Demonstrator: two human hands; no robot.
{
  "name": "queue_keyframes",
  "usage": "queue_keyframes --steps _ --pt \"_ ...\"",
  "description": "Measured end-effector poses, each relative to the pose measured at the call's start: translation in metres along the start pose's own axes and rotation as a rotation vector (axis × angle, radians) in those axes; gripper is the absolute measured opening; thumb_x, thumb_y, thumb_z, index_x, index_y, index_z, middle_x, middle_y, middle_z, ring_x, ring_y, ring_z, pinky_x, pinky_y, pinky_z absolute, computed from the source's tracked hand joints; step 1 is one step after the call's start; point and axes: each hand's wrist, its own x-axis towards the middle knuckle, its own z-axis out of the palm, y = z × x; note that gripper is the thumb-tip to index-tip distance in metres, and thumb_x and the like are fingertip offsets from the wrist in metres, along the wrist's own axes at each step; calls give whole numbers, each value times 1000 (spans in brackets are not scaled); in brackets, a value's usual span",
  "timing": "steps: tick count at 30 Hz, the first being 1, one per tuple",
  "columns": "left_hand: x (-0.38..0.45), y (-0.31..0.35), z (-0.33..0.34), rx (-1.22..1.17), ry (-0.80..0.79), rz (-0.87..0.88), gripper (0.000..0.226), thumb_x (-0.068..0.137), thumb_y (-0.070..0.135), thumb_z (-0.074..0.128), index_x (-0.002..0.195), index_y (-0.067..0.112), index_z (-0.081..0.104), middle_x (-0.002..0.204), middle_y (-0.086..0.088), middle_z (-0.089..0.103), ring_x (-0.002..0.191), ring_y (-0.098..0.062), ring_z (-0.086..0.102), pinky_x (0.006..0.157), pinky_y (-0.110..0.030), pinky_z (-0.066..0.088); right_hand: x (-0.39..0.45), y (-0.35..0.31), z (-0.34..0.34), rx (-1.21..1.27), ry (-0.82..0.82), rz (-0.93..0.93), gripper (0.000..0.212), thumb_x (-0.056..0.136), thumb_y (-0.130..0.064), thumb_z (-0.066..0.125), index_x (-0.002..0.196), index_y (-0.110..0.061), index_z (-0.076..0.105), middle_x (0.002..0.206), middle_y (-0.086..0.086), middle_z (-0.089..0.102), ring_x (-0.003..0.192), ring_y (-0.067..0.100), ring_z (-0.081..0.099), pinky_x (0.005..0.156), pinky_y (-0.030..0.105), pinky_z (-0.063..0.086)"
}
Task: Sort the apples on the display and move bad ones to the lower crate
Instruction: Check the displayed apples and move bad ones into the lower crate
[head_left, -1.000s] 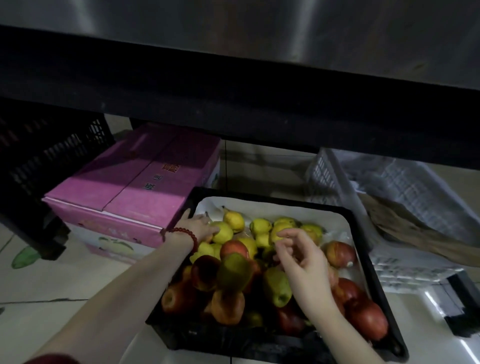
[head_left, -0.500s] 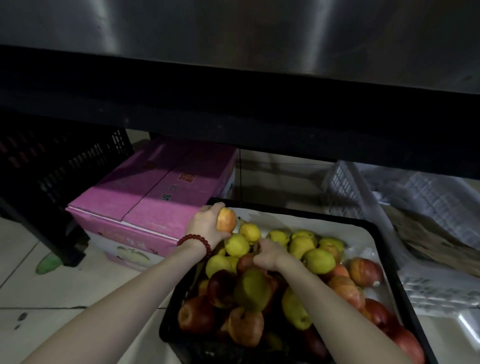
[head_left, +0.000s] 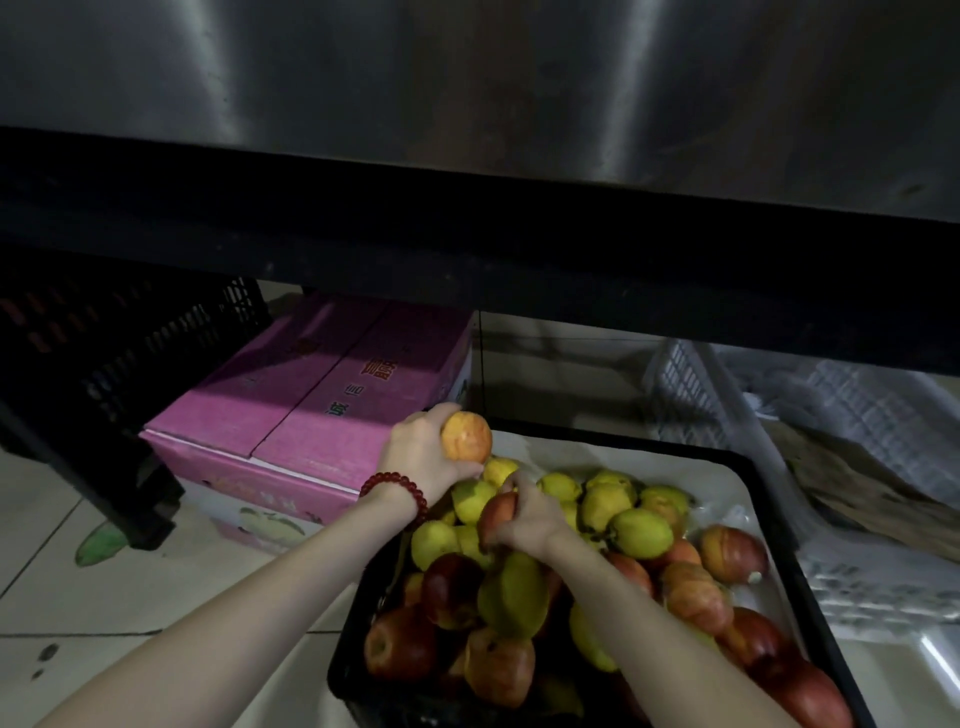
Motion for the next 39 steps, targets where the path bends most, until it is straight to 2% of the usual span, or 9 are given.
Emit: queue_keyframes --steps 5,7,9,14,20,23,28,35,39 --pt "-20 18 -19 -107 30 -29 74 64 43 83 129 20 55 121 -7 64 113 -24 59 92 -28 47 -39 7 -21 567 229 -121 46 82 -21 69 121 -32 48 109 6 60 86 18 59 67 25 49" --pt "-30 29 -25 -169 27 -55 71 64 46 82 126 21 57 119 -5 65 111 -22 59 89 -25 46 -59 6 -37 863 186 -110 38 83 -15 71 114 -28 53 112 10 58 91 25 63 62 30 55" --pt "-40 41 -30 -211 30 -71 69 64 49 81 123 21 59 117 -4 65 108 -20 60 87 -24 46 -78 8 -53 983 132 -157 56 74 -10 80 118 -29 50 110 11 60 95 29 66 70 34 56" --pt "-67 74 -46 -287 17 -65 65 64 52 80 120 24 60 112 0 66 100 -14 61 84 -23 49 -126 11 -80 740 347 -200 81 54 -17 91 119 -28 44 108 9 61 88 25 67 67 34 57" --pt "-96 113 -75 -415 48 -27 51 60 55 80 104 36 65 97 14 68 92 -8 65 86 -25 53 -193 2 -114 353 564 -325 70 51 -42 91 106 -40 47 95 -17 62 84 -1 61 72 20 48" --pt "-106 134 -93 -544 52 1 39 55 55 82 87 44 64 89 16 71 84 -1 68 84 -30 57 -216 -5 -131 365 646 -370 71 49 -42 91 107 -41 49 95 -16 63 83 0 63 74 23 51" --pt "-102 196 -154 -727 -2 80 51 46 54 82 93 40 70 87 17 74 80 0 70 79 -27 56 -251 -50 -184 441 729 -438 77 40 -51 89 108 -40 55 94 -16 68 82 0 67 73 22 51" --pt "-51 287 -271 -876 -106 176 57 44 54 78 99 45 68 94 19 73 88 -1 70 82 -23 52 -293 -143 -297 545 747 -475 83 25 -54 91 101 -48 57 101 -33 61 83 -6 66 61 6 49" --pt "-13 325 -328 -840 -43 135 61 43 62 83 97 40 67 91 25 71 84 5 68 69 -14 53 -305 -194 -356 533 774 -484 84 25 -59 89 101 -46 55 96 -27 63 84 -13 62 60 -1 45"
